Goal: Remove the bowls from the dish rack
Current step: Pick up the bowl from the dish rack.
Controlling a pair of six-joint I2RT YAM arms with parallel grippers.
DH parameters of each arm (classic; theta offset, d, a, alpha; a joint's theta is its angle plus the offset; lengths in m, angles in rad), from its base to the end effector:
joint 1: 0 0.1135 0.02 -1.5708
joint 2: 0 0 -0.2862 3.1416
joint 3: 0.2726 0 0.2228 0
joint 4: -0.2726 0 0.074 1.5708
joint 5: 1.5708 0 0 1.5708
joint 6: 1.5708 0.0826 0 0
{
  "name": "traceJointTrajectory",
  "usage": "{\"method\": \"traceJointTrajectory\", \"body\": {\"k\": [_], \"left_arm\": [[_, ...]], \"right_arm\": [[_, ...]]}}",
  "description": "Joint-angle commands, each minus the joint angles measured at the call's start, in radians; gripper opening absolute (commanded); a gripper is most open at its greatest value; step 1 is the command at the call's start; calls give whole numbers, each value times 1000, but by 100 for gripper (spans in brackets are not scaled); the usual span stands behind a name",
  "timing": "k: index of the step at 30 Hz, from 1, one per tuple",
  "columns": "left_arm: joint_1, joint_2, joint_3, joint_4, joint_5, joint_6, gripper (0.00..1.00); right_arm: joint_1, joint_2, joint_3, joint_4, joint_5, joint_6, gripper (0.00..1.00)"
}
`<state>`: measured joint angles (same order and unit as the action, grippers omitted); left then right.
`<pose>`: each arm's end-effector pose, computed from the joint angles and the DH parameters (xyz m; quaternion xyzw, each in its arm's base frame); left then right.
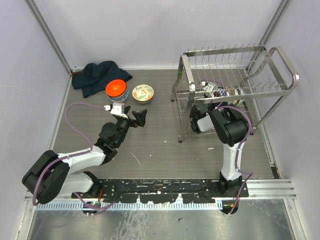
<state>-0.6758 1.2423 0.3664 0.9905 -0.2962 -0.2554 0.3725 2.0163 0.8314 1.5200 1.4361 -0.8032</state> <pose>0.2204 -0.1458 0.2755 0.0296 0.6667 -0.2437 0.7038 0.3651 0.0548 0.2235 0.2043 0.6604 -0.5035 0.5182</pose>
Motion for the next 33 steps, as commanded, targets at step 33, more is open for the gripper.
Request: {"method": "traceJointTrajectory", "body": {"k": [33], "left_arm": [[10, -27, 28, 36, 45, -31, 99]], "right_arm": [[155, -248, -195, 176, 66, 51, 0]]}}
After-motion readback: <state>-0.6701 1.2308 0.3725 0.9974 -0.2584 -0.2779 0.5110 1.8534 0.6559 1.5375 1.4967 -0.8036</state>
